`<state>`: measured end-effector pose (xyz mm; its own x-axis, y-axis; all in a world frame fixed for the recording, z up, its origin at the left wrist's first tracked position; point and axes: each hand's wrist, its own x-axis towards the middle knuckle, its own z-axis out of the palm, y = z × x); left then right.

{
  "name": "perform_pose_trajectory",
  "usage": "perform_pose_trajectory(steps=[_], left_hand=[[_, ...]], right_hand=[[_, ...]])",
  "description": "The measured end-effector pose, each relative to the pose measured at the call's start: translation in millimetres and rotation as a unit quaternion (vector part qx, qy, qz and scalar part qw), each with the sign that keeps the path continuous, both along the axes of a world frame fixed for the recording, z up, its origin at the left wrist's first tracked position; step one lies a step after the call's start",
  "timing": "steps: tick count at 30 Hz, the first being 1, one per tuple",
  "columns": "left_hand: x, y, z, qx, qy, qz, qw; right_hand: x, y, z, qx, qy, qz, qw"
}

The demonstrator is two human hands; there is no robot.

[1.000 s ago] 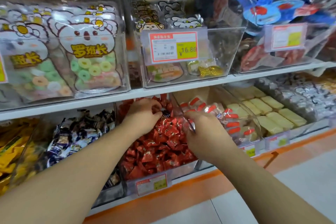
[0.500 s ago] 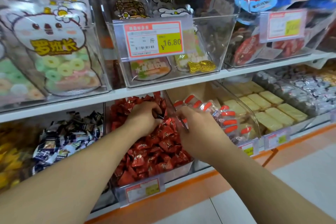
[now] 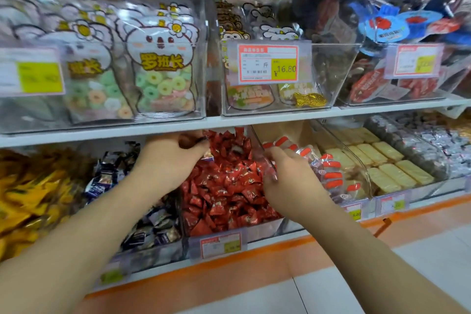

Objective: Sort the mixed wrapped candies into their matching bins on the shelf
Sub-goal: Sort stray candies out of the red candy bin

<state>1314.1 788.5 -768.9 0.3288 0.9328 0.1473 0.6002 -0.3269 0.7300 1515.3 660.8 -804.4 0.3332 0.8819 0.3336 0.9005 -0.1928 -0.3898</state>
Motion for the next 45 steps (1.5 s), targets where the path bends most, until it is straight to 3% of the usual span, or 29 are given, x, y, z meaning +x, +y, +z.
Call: perform_pose_trajectory(steps=[3,9,14,18,24,29,36,45], left_hand=[[-35,2,11,-0.030,0.106,0.013,0.994],[-77,0,4,-0.001,0.189,0.012,0.982],[-55,-12,3,0.057,0.133,-0.063,0.987],[-19,-9,-8,0.035,0.068,-0.118,0.990],[27,7,-31,0.065,0.105,-0.159,0.980],[78,40,-39,0.105,0.161,-0.129,0.973],[115,68,-68,0.092,0.277,-0.115,0.950],[103,53,-58,0.082,0.192,-0.092,0.974]], right_hand=[[-8,-1,3,-0.011,-0.001,-0.014,1.000],[-18,-3,7,-0.020,0.017,-0.014,1.000],[-19,-2,7,-0.016,0.022,-0.021,0.999],[-14,0,4,0.000,0.016,-0.020,1.000],[-2,2,-2,0.013,0.003,-0.009,1.000],[4,6,-7,0.038,0.017,-0.003,0.999],[7,7,-7,0.047,0.046,0.004,0.998],[7,7,-6,0.041,0.047,0.009,0.998]])
